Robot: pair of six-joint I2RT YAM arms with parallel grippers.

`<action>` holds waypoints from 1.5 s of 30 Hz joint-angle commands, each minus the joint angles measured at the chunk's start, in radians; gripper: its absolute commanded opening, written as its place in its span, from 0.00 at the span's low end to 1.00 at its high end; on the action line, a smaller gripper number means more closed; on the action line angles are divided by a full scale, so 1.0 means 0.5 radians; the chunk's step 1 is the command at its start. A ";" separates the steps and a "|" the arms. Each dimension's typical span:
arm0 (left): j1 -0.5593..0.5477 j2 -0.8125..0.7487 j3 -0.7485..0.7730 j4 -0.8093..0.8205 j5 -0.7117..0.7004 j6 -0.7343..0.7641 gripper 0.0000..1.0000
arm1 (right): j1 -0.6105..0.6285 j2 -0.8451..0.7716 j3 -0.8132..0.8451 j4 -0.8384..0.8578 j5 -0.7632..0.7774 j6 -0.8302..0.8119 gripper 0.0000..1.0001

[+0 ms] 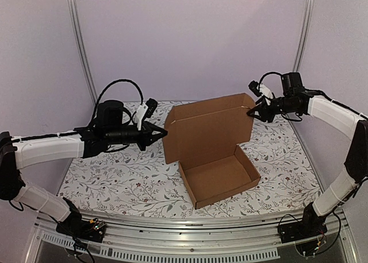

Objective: Fold the paper box

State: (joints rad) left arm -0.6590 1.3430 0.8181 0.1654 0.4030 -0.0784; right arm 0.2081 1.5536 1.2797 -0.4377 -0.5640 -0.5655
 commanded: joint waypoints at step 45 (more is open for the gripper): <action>-0.575 0.069 0.271 -0.581 -1.326 -0.871 0.00 | 1.544 -0.653 -0.762 0.544 2.373 1.653 0.00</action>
State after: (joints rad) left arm -0.8913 1.3621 0.9688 -0.1017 -0.2272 -0.4622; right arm 0.9062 1.1900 0.8963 -0.2581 0.5201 0.1635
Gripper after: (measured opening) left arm 0.009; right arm 0.005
